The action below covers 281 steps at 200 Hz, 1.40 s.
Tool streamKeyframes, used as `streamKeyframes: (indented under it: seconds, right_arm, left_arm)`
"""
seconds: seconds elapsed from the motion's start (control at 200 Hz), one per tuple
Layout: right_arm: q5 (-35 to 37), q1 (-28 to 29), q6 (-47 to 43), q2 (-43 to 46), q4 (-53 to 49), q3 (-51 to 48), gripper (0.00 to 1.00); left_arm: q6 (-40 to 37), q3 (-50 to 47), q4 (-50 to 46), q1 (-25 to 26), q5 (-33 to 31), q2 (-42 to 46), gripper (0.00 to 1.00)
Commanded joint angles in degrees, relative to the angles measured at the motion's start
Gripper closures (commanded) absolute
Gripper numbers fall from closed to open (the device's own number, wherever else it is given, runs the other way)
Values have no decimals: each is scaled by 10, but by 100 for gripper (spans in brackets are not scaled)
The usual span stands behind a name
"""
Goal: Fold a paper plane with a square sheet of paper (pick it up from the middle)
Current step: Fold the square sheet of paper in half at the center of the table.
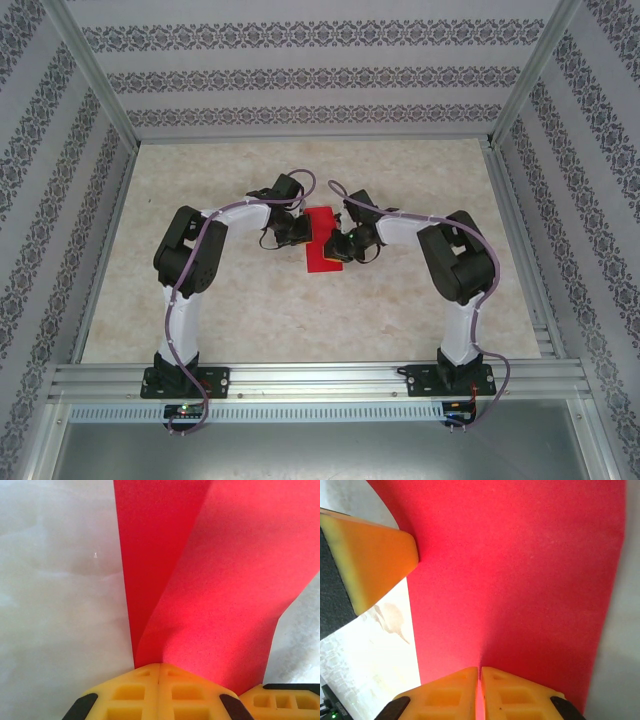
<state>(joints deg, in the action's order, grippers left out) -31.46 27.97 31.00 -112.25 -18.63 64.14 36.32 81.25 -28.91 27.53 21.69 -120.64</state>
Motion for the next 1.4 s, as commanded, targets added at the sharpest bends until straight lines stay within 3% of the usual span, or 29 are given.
streamKeyframes:
  seconds: [0.0, 0.28, 0.55, 0.879, 1.229, 1.399]
  right_arm:
    - [0, -5, -7, 15, -25, -38, 88]
    - [24, -26, -44, 79, -52, -118, 87]
    - [56, -43, 0, 150, 9, -43, 88]
    - [34, -23, 50, -16, 73, 98, 100]
    - [27, -49, 56, -98, 90, 139, 100]
    - [46, -71, 32, -123, 53, 154, 100]
  left_arm:
    - [8, -45, -81, -1, -101, -53, 99]
    - [9, -45, -79, -1, -97, -56, 99]
    - [7, -45, -87, -1, -106, -52, 99]
    - [5, -42, -90, 0, -99, -56, 99]
    - [-1, -43, -100, 0, -104, -59, 100]
    - [-7, -51, -105, 0, -113, -59, 100]
